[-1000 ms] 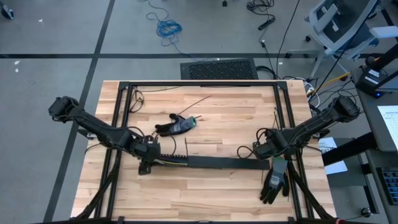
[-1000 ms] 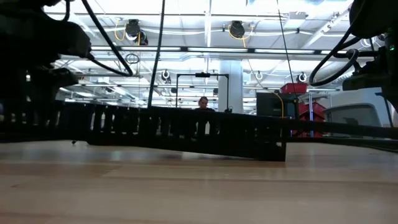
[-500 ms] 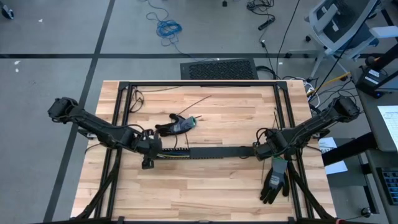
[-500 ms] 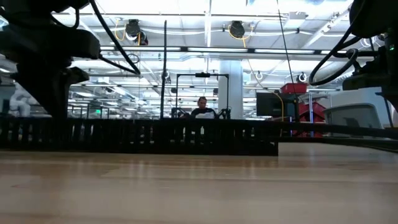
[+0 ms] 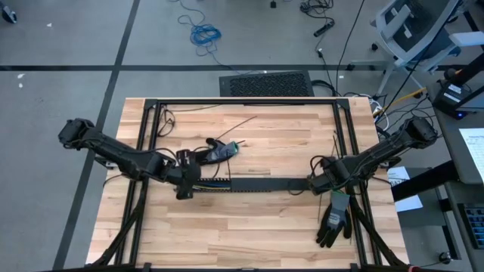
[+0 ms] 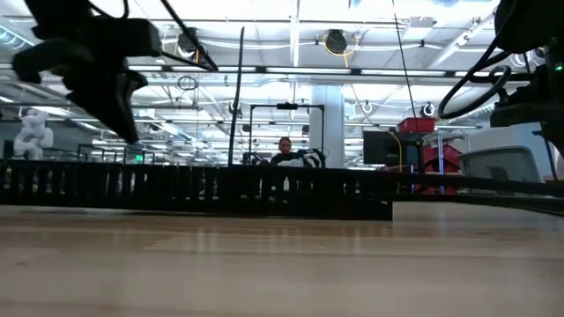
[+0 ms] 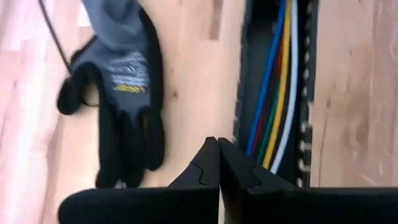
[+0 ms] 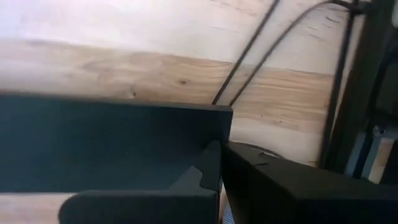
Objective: Ziptie cables
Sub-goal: Close the black cable duct lid
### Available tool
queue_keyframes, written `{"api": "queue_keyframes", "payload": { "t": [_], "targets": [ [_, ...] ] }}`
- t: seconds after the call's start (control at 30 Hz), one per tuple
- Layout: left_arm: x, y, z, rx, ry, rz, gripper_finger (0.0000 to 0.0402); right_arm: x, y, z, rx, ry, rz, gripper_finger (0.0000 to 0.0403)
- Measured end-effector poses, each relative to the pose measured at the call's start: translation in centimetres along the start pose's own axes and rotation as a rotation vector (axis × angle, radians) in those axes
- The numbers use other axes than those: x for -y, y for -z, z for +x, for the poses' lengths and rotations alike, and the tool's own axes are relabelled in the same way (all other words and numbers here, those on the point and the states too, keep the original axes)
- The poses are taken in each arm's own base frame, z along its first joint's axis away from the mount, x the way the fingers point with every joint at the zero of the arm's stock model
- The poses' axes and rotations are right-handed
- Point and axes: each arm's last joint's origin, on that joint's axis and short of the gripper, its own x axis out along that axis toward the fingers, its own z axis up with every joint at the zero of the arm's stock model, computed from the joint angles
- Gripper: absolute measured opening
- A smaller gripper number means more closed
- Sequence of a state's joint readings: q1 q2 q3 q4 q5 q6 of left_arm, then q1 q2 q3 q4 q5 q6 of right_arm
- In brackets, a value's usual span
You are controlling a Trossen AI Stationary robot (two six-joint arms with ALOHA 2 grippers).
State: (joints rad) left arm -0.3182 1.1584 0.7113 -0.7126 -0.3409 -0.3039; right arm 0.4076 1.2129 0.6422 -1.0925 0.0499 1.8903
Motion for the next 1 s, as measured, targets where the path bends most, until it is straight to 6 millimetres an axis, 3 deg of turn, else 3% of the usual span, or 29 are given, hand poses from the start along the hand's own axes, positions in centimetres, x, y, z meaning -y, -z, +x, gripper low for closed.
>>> {"api": "queue_keyframes", "payload": {
  "t": [0.27,0.57,0.7,0.83,0.9,1.0],
  "targets": [
    [-0.7,-0.9,-0.3,0.019,-0.015,-0.074,0.0001,0.0,0.1,0.0,-0.029,0.008,-0.065,0.0016],
    [-1.3,-1.0,-0.2,0.011,-0.035,-0.09,0.0,-0.1,0.3,-0.9,-0.103,0.022,-0.167,0.0133],
    [-1.6,-1.0,-0.1,0.003,-0.045,-0.042,0.0,-0.1,0.1,-3.3,-0.072,0.063,-0.231,0.0166],
    [-2.1,-1.1,0.1,-0.002,-0.055,-0.019,0.0,0.0,-0.4,-7.0,0.023,0.087,-0.275,0.018],
    [-2.3,-1.2,0.1,0.001,-0.057,-0.001,0.0,-0.5,-0.6,-8.9,0.104,0.01,-0.305,0.0183],
    [-2.5,-1.5,0.3,0.017,-0.025,0.093,0.0,-2.6,-0.6,-11.5,0.269,-0.242,-0.428,0.0185]
  ]
}}
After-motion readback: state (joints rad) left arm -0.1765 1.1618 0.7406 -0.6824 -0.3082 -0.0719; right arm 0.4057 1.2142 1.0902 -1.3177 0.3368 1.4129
